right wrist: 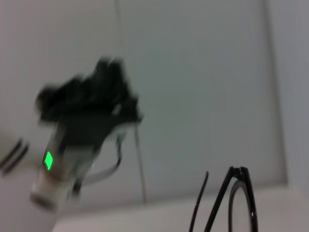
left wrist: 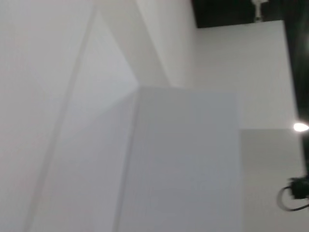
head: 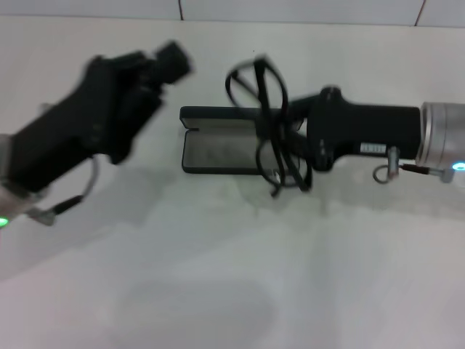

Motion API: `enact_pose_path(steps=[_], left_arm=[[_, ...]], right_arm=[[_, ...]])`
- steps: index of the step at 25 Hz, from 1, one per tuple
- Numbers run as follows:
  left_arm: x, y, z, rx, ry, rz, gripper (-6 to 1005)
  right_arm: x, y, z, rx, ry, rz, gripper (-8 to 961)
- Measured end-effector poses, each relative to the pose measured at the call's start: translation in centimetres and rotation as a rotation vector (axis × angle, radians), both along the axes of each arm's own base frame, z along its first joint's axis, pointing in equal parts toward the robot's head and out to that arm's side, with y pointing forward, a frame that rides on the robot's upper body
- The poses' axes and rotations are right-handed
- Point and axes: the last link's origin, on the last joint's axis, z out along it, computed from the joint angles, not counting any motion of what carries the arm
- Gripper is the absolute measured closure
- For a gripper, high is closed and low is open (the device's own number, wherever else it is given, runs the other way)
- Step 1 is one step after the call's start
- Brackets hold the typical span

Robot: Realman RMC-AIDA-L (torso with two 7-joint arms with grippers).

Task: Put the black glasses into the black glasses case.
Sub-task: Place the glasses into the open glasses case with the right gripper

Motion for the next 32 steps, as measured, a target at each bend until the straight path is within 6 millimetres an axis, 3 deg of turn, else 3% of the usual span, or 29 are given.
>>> enact_pose_path(steps=[5, 12, 21, 27, 32], left_arm=[[-2.1, -0.8, 1.4, 0.068, -0.022, 0.093, 944], [-2.2, -1.0, 1.3, 0.082, -0.024, 0.103, 943], [-2.3, -1.0, 1.1, 0.093, -0.031, 0.114, 943], [-2.8, -1.1, 1.5, 0.128, -0.039, 0.142, 943], [-4.1, -2.0, 2.3, 0.095, 0.083, 0.082, 943]], right_arm=[[-1.8, -0.6, 0.6, -0.034, -0.325, 0.039, 833], [-5.9, -1.0, 0.2, 0.056, -0.826, 0.079, 833], [-8.7, -0.8, -3.0, 0.153, -1.057, 0.205, 832], [-9.5, -0.2, -4.2, 0.227, -1.115, 0.284, 832], [-9.9, 0.3, -4.9, 0.297, -1.125, 0.331, 832]])
